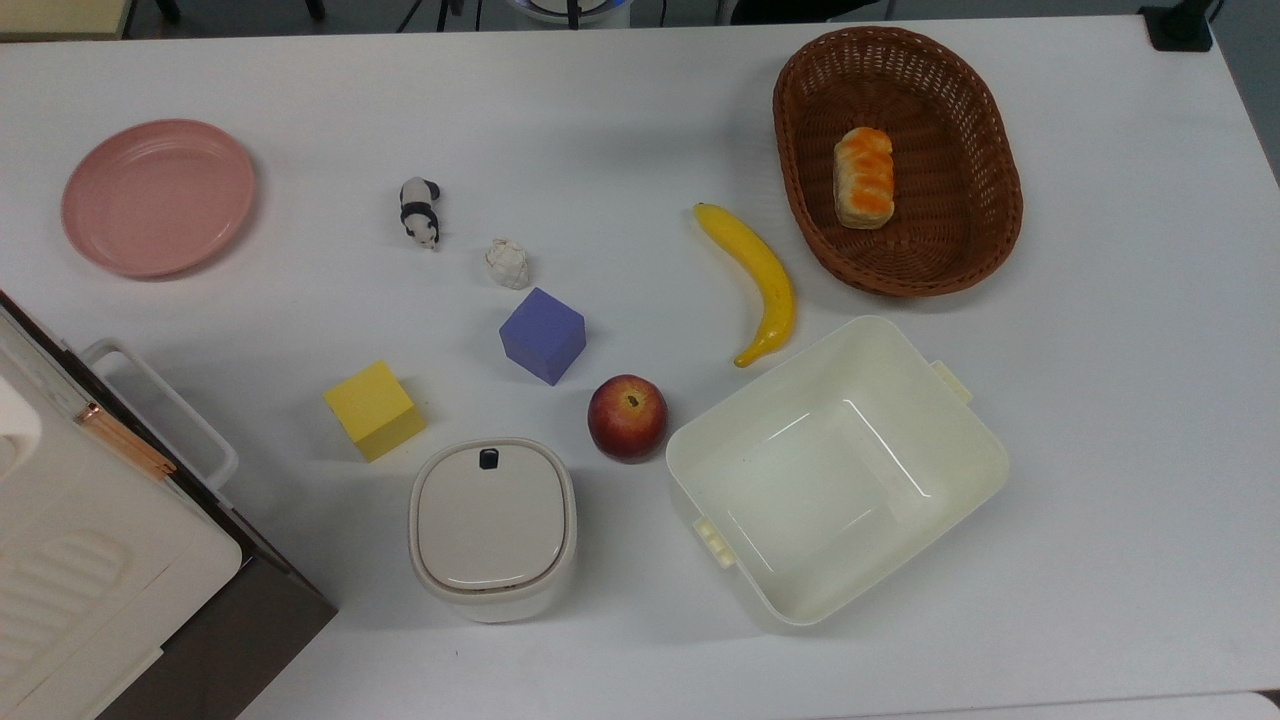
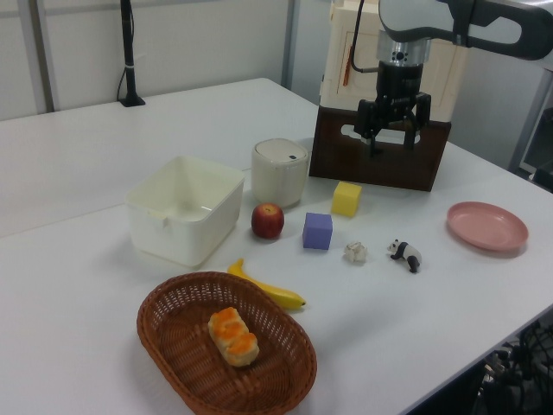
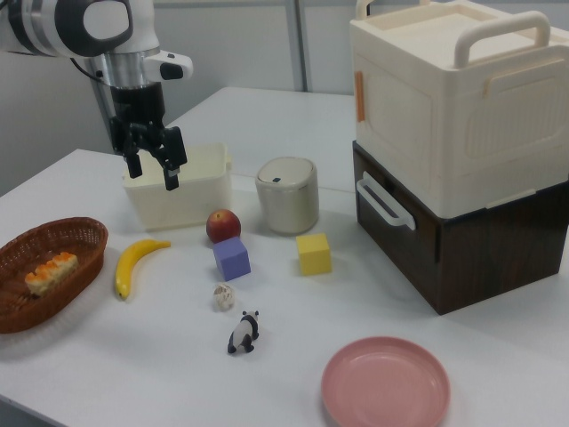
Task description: Open the trash can
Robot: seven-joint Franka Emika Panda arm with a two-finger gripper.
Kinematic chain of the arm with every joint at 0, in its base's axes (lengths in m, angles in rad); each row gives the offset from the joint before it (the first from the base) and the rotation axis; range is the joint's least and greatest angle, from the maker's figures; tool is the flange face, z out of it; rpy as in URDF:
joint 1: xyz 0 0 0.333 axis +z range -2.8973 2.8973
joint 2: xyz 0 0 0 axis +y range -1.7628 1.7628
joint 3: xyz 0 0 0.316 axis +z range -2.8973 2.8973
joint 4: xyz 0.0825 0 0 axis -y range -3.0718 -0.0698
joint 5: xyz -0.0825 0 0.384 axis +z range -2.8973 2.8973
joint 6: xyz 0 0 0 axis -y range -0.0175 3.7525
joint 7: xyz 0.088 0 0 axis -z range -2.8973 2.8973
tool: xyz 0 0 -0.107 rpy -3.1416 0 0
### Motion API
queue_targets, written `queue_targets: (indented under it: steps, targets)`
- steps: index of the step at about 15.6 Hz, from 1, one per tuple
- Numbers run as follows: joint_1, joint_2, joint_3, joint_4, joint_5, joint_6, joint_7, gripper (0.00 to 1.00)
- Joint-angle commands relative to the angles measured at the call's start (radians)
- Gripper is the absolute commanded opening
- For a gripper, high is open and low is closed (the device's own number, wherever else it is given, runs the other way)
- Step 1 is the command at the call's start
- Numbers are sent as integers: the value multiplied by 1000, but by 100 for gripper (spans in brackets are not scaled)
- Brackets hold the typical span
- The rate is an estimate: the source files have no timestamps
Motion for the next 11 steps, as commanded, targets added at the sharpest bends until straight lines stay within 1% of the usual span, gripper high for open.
queue_targets:
  steps: [1,2,3,4,5,9,11]
  targets:
    - [-4,-14,2,-14,17,38,-30,43]
    - [-4,-11,2,-16,18,56,-32,21]
    - [-4,-9,2,-16,20,76,-32,6]
    - [-4,-9,2,-16,20,90,-32,4]
    - [-4,-7,2,-16,20,93,-30,3]
    - [-4,-9,4,-16,20,95,-24,4]
    - [-4,-7,4,-16,20,122,-18,4]
